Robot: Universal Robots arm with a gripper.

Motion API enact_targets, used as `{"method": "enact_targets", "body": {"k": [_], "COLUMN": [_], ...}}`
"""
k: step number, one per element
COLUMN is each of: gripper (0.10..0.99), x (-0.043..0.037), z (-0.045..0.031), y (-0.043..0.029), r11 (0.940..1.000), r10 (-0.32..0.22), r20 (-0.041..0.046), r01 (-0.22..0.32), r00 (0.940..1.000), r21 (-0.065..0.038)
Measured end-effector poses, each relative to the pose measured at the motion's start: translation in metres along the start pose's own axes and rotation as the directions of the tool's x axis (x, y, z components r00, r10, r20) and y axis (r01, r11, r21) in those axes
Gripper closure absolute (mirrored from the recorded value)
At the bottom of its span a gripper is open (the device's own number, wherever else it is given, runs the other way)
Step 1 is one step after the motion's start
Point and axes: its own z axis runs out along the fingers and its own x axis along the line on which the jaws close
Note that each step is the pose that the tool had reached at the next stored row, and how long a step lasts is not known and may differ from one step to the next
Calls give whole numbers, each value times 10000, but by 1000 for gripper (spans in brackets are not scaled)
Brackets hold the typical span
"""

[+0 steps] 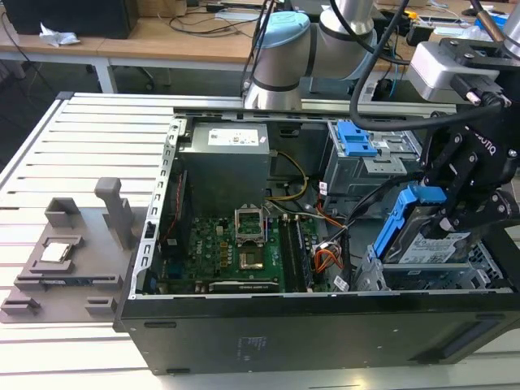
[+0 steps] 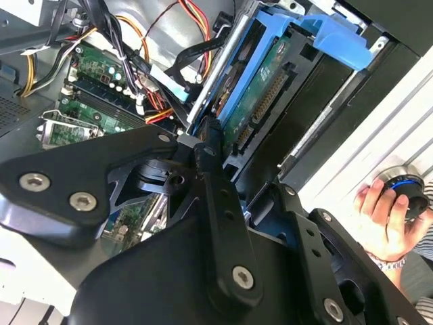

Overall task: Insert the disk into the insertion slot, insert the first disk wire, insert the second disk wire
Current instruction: 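Insert the disk into the insertion slot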

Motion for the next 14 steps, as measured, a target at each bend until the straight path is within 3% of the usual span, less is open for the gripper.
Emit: {"method": "enact_targets", "body": {"k": [5,7,10,11,14], "gripper": [725,651,651,667,851], "x": [0,0,0,0,0], "z": [2,3,3,3,3], "y": [0,0,0,0,0], "r11": [10000,10000,10000,10000,10000], "r10": [0,-1,0,0,0], "r20": [4,2,2,2,1], "r01": [0,1,0,0,0], "r00": [10000,10000,10000,10000,10000], "r21": [0,0,0,0,0]}}
